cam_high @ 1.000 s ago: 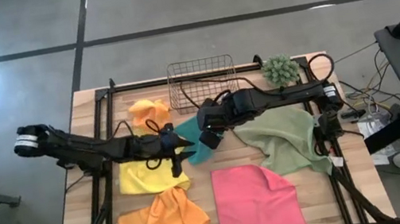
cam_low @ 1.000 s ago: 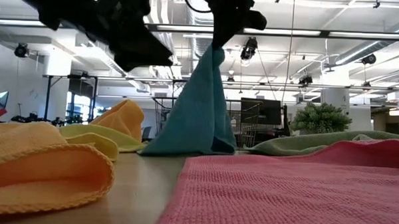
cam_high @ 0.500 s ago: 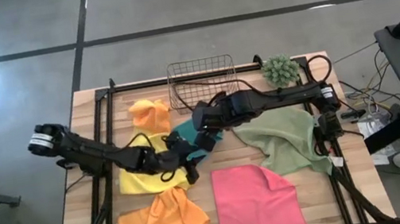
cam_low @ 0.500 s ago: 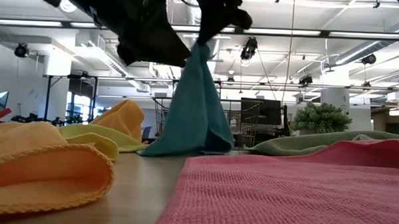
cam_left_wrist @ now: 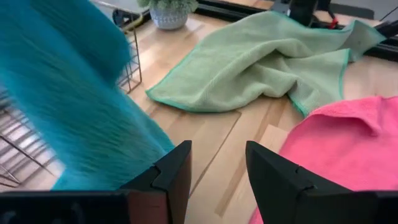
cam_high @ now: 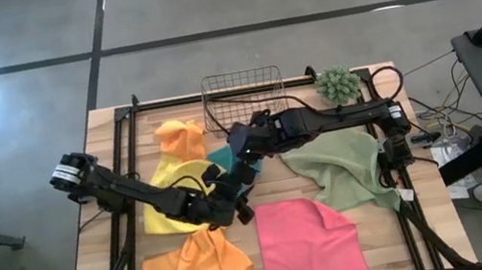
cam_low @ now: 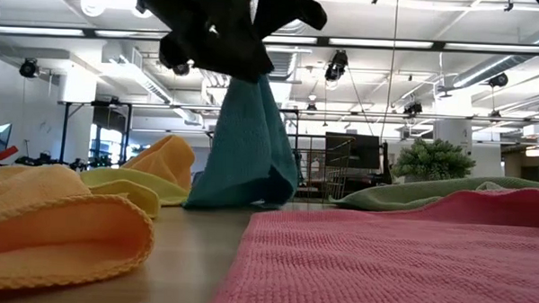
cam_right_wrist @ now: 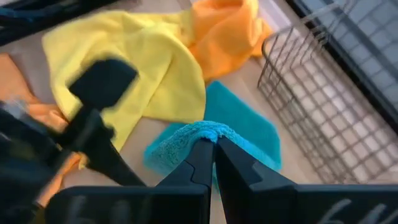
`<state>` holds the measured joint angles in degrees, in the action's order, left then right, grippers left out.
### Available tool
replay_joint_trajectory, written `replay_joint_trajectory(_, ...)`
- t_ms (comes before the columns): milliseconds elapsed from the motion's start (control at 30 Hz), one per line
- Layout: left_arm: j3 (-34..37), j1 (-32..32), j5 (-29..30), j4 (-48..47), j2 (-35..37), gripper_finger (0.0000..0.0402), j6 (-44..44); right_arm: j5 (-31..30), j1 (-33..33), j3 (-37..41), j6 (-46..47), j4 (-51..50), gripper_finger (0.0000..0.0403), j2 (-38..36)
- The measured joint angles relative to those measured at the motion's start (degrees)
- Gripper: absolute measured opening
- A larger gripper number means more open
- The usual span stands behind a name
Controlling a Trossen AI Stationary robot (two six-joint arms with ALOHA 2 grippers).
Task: Fold microfiber towels
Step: Fold the blue microfiber cloth
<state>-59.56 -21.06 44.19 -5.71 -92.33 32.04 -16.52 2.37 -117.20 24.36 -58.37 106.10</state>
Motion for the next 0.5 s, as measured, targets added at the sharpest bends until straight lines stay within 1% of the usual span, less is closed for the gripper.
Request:
replay_joint_trajectory(100, -1.31, 0.0, 0.15, 0.31, -2.62, 0.0136, -0.95, -0.03, -0.02, -1.21, -1.94, 0.04, 0.0008, 0.0)
replay_joint_trajectory(200, -3.44, -0.03, 0.48, 0.76, -4.67, 0.0136, -5.22, -0.02, 0.22, -1.93, -3.15, -0.02, 0.0008, 0.0)
replay_joint_trajectory(367, -7.01, 1.05, 3.52, 0.69, -8.92, 0.0136, -12.64, -0.02, 0.79, -2.64, -4.02, 0.35, 0.0008, 0.0)
replay_joint_trajectory(500, -9.3, 2.36, 8.17, -0.64, -11.79, 0.0136, -13.21, -0.02, 1.14, -3.17, -4.46, 0.4, 0.0008, 0.0)
